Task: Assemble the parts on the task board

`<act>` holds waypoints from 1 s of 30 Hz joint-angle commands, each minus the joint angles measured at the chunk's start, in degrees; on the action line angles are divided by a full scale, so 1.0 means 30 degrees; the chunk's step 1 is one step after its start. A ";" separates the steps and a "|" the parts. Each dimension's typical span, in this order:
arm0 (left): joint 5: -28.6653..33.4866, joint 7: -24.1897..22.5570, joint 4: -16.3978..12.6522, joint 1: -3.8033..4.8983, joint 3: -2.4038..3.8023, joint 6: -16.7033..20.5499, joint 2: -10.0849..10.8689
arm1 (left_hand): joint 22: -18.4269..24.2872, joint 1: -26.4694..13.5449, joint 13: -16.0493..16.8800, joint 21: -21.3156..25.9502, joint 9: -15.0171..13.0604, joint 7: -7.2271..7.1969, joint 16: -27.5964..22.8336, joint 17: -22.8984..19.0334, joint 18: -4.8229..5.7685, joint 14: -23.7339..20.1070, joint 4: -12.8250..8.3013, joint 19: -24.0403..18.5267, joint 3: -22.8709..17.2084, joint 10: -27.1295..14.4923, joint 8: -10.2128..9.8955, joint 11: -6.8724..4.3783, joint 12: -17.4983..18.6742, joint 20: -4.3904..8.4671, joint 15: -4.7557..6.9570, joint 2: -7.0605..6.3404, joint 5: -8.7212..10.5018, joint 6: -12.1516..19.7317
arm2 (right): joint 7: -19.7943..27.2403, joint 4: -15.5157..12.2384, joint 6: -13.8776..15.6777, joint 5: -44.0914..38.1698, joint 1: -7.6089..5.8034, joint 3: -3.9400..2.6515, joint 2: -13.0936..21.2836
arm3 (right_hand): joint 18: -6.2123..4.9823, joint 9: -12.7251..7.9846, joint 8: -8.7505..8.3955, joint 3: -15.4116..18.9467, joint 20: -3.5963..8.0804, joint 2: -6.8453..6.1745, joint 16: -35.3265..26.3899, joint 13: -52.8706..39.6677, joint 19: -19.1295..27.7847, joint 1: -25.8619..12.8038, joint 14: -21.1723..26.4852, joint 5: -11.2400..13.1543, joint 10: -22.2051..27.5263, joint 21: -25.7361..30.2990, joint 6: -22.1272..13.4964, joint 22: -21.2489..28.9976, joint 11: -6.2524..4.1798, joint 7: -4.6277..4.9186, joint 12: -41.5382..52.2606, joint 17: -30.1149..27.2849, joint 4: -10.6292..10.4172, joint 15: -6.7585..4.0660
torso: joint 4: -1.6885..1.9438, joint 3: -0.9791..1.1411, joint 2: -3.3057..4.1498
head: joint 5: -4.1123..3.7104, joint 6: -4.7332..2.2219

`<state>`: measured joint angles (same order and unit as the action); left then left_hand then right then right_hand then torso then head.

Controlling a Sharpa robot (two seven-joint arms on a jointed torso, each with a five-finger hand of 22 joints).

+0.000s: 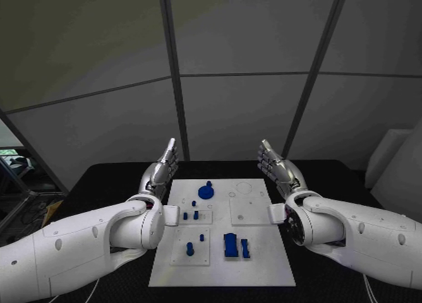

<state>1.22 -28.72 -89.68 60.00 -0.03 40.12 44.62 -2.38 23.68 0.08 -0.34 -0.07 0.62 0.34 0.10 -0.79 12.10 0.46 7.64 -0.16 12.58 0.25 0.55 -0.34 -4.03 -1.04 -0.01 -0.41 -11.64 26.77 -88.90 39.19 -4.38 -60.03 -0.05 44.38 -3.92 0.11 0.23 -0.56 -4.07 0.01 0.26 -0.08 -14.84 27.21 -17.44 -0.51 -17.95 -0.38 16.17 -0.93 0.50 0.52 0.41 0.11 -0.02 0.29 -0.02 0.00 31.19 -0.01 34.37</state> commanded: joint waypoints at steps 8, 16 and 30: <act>-0.0408 -0.0358 -0.0091 0.0054 0.0010 0.1331 0.0023 | 0.0794 -0.3899 -0.0027 0.0114 0.0025 -0.0206 -0.0113 -0.0035 0.0263 -0.1999 -0.0154 -0.2545 0.0053 -0.2074 -0.0084 -0.0183 0.0112 0.1344 0.0348 0.0003 0.0135 0.1905 | 0.1009 -0.0353 0.1641 0.1461 -0.0044 0.0016 0.0104 | 0.1307 -0.0035 -0.0075 0.0187 0.1358 -0.0002 -0.0086 0.0028 0.2426 -0.4491 0.2885 0.0169 0.2966 0.0125 -0.2671 0.0310 -0.0167 -0.0175 -0.0135 -0.0037 0.0007 -0.0095 | 0.0005 0.0000 -0.0003 | 0.0004 0.0004; -0.0408 -0.0358 -0.0091 0.0054 0.0010 0.1331 0.0023 | 0.0794 -0.5024 -0.0027 0.0114 0.0025 -0.0206 -0.0113 -0.0035 0.0263 -0.2529 -0.0154 -0.2545 0.0053 -0.2639 -0.0084 -0.0183 0.0112 0.1344 0.0348 0.0003 0.0135 0.2432 | 0.1009 -0.0353 0.1641 0.1461 -0.0044 0.0016 0.0104 | 0.1307 -0.0035 -0.0075 0.0187 0.1358 -0.0002 -0.0086 0.0028 0.3126 -0.5802 0.3715 0.0169 0.3832 0.0125 -0.3453 0.0310 -0.0167 -0.0175 -0.0135 -0.0037 0.0007 -0.0095 | 0.0005 0.0000 -0.0003 | 0.0004 0.0004; -0.0408 -0.0358 -0.0091 0.0054 0.0010 0.1331 0.0023 | 0.0794 -0.7893 -0.0027 0.0114 0.0025 -0.0206 -0.0113 -0.0035 0.0263 -0.4033 -0.0154 -0.2545 0.0053 -0.4194 -0.0084 -0.0183 0.0112 0.1344 0.0348 0.0003 0.0135 0.3881 | 0.1009 -0.0353 0.1641 0.1461 -0.0044 0.0016 0.0104 | 0.1307 -0.0035 -0.0075 0.0187 0.1358 -0.0002 -0.0086 0.0028 0.4946 -0.7083 0.5814 0.0169 0.5984 0.0125 -0.5389 0.0310 -0.0167 -0.0175 -0.0135 -0.0037 0.0007 -0.0095 | 0.0005 0.0000 -0.0003 | 0.0004 0.0004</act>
<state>0.78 -28.78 -89.85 60.02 -0.04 43.87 44.69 -0.06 1.19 0.10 -0.34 -0.08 0.01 0.34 0.06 -0.80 0.31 0.31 0.39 0.00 0.23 0.27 0.03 -0.34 0.09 0.00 0.01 -0.19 -0.20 28.95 -89.82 43.69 0.07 -60.04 0.03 44.68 -0.84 0.06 0.22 -0.27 -0.06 -0.11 0.27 -0.05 -2.81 7.94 -4.62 -0.29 -5.04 -0.38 3.17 -0.10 -0.08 -0.01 0.20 0.07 -0.01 0.01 0.01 0.00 31.18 0.00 34.37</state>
